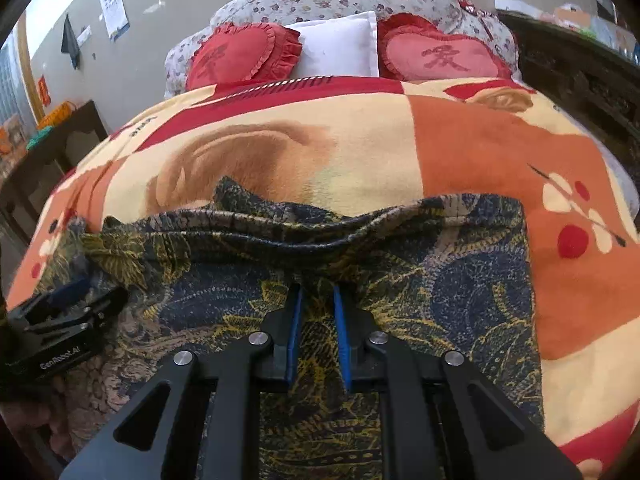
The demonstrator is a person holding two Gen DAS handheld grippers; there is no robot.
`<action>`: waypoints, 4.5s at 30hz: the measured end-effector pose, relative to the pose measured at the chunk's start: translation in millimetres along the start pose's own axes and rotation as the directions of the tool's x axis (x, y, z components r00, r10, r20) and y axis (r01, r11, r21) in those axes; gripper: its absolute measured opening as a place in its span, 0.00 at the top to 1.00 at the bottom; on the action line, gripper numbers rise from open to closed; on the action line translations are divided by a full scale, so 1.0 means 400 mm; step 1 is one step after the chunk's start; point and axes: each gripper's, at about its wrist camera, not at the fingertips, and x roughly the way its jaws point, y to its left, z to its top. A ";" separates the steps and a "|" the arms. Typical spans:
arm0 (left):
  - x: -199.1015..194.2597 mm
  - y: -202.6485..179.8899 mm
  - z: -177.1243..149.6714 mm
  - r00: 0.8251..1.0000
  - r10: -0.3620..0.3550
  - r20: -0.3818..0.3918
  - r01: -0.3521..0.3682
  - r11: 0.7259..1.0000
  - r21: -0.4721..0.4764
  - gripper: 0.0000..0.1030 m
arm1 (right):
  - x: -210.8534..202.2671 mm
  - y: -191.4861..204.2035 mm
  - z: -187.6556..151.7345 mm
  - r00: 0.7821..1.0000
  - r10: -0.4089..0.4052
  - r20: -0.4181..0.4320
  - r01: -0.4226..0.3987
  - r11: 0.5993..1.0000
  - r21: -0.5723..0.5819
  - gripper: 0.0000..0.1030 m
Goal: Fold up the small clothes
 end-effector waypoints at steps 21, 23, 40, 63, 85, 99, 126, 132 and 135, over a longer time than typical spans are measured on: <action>-0.003 0.001 -0.002 1.000 -0.003 0.001 0.003 1.000 -0.006 0.20 | -0.049 0.224 -0.078 0.992 0.026 -0.122 -0.050 0.978 -0.200 0.71; -0.002 0.001 -0.003 1.000 -0.004 -0.002 0.004 1.000 -0.007 0.20 | -0.048 0.207 -0.103 0.996 0.076 -0.048 -0.084 0.978 -0.192 0.69; -0.257 0.162 -0.224 0.993 -0.104 -0.047 0.105 0.995 0.002 0.51 | -0.302 0.048 -0.205 0.998 0.039 -0.039 -0.043 0.992 -0.115 0.69; -0.319 0.136 -0.352 0.994 -0.105 -0.028 0.106 0.994 0.030 0.13 | -0.282 0.101 -0.333 0.990 0.053 -0.128 -0.072 0.987 -0.142 0.60; -0.419 0.301 -0.469 0.916 -0.394 0.072 0.392 0.846 -0.361 0.07 | -0.122 0.101 -0.167 1.000 0.005 -0.024 -0.006 0.997 -0.080 0.58; -0.310 0.325 -0.367 0.820 -0.549 0.162 0.518 0.591 -0.618 0.02 | -0.124 0.101 -0.173 1.000 0.002 -0.014 -0.003 0.997 -0.080 0.57; -0.329 0.329 -0.343 0.950 -0.259 0.175 0.312 0.798 -0.516 0.83 | -0.123 0.102 -0.171 1.000 -0.004 -0.012 0.003 0.996 -0.086 0.57; -0.384 0.209 -0.318 0.945 -0.186 0.268 0.257 0.932 -0.258 0.85 | -0.124 0.110 -0.172 1.000 -0.023 -0.009 0.022 0.995 -0.099 0.57; -0.372 0.198 -0.314 0.947 -0.188 0.262 0.251 0.940 -0.233 0.85 | -0.126 0.111 -0.170 1.000 -0.029 -0.012 0.028 0.994 -0.103 0.57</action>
